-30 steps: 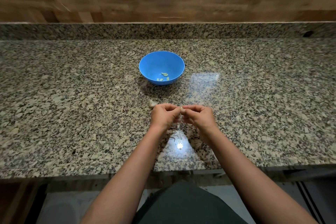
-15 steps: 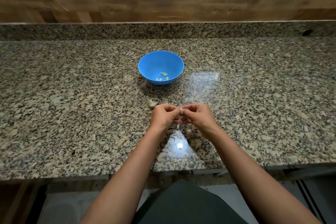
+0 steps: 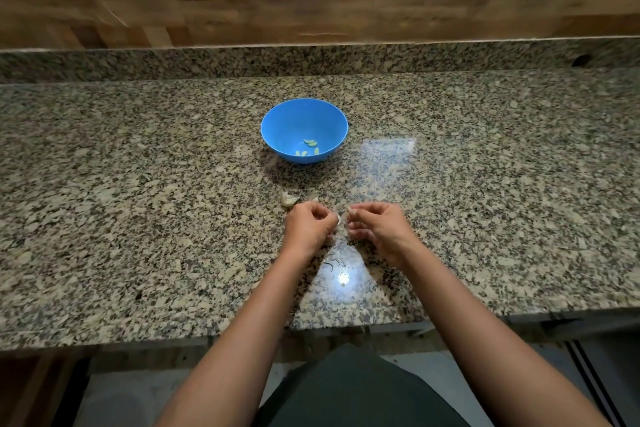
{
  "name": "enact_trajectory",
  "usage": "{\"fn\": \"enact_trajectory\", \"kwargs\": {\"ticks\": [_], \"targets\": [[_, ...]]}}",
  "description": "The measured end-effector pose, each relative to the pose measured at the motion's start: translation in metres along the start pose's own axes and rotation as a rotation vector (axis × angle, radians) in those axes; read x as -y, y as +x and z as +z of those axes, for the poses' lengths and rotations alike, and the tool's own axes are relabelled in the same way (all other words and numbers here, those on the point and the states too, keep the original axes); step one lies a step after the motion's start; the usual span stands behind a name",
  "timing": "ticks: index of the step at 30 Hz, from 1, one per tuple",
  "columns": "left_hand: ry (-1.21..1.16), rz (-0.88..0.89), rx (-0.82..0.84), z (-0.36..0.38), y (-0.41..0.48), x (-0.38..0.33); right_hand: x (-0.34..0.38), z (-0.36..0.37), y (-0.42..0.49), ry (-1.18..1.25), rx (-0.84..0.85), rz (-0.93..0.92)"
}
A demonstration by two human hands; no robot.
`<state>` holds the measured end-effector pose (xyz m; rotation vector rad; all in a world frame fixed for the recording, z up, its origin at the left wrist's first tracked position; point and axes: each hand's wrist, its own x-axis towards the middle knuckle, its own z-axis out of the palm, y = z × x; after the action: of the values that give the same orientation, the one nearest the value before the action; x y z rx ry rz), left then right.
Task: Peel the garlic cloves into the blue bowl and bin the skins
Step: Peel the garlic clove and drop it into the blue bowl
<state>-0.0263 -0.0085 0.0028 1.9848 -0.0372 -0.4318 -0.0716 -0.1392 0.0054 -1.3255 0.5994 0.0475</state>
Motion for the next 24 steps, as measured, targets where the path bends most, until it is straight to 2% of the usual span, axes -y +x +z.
{"fn": "enact_trajectory", "kwargs": {"ticks": [4,8,13,15,19,21,24], "targets": [[0.19,0.041,-0.017,-0.002,-0.001,0.004,0.0,0.001,0.019,-0.499,-0.195,-0.201],[0.284,0.063,-0.032,-0.009,-0.001,0.005,0.001,0.007,0.037,-0.706,-0.225,-0.277],[0.24,0.076,-0.015,-0.024,-0.003,0.012,-0.01,0.012,0.014,-0.907,-0.172,-0.39],[0.174,0.067,-0.024,-0.027,-0.007,0.019,-0.02,0.014,-0.008,-0.95,-0.078,-0.441],[0.098,0.127,-0.062,-0.025,-0.015,0.031,-0.044,0.019,-0.033,-1.42,0.159,-0.402],[0.113,0.154,-0.075,-0.025,-0.015,0.034,-0.05,0.023,-0.027,-1.551,0.156,-0.405],[0.232,0.221,-0.022,-0.025,-0.013,0.035,-0.047,0.029,-0.01,-1.482,0.105,-0.487]]}}
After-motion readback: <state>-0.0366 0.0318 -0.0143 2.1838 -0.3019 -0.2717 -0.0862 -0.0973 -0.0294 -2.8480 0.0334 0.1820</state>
